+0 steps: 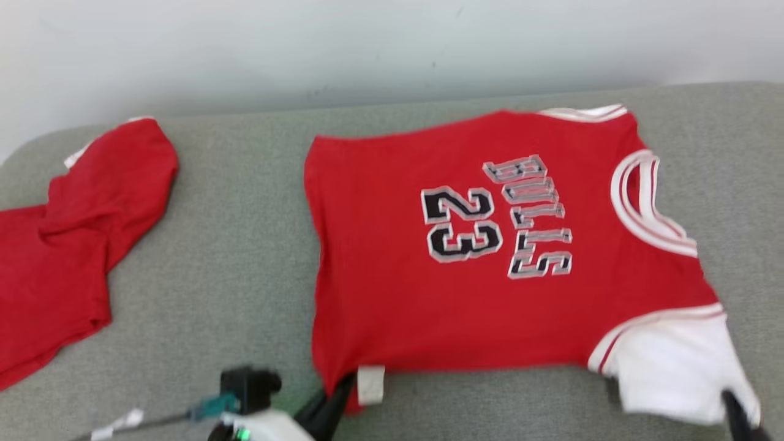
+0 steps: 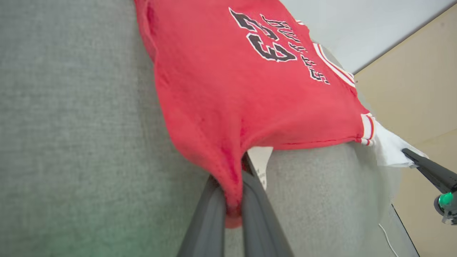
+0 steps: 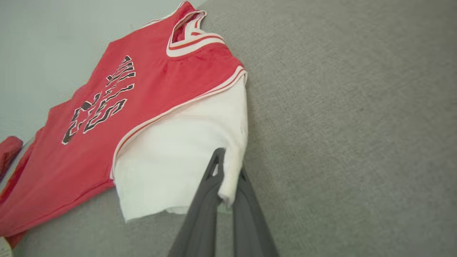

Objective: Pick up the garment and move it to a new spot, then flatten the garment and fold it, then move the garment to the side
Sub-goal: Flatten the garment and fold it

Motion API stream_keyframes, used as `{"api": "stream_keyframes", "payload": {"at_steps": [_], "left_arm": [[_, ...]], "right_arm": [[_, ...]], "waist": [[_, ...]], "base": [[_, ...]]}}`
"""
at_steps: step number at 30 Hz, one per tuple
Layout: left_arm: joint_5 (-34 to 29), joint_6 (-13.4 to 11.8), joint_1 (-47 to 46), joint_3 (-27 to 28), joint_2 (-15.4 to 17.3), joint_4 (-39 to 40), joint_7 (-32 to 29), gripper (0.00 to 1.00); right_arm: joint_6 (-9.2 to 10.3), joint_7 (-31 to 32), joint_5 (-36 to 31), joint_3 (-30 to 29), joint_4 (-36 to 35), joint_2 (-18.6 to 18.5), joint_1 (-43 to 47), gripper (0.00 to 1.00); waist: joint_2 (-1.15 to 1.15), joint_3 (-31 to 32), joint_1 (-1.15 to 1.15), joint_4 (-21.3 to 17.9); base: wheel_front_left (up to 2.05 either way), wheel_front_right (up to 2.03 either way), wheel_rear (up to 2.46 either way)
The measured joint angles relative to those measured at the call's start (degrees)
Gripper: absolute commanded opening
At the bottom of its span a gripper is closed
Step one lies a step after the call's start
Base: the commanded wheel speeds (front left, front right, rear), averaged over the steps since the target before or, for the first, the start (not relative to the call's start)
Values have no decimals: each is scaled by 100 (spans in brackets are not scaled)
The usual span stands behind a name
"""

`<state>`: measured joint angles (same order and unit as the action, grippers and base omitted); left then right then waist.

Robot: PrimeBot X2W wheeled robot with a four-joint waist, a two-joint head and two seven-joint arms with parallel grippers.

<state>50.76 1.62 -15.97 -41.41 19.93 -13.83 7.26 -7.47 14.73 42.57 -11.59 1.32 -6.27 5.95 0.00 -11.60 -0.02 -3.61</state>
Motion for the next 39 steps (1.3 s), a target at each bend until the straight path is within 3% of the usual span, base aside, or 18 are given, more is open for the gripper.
{"api": "stream_keyframes", "payload": {"at_steps": [7, 16, 26, 33, 39], "left_arm": [[186, -305, 1173, -79, 291, 626, 26, 0], [572, -661, 1795, -37, 824, 1700, -541, 0], [1961, -1180, 1440, 357, 1033, 2575, -2132, 0], [2505, -1826, 525, 666, 1222, 2920, -3200, 0], [2596, -2283, -113, 721, 1300, 2869, -3799, 0]], "right_arm": [[-1, 114, -54, 224, -14, -94, 983, 0], [-1, 668, 247, 4, -679, -296, 1597, 0], [-1, 1613, 398, -189, -1209, -467, 714, 0], [0, 2217, 149, -153, -1195, -589, -276, 0], [-1, 2566, -312, 29, -899, -698, -1037, 0]], "waist": [[0, 222, 1, -112], [0, 393, 1, -121], [0, 187, 1, -62], [0, -37, 2, 25], [0, -228, 3, 37]], "base": [[0, 0, 0], [0, 0, 0], [0, 0, 0], [0, 0, 0], [0, 0, 0]]}}
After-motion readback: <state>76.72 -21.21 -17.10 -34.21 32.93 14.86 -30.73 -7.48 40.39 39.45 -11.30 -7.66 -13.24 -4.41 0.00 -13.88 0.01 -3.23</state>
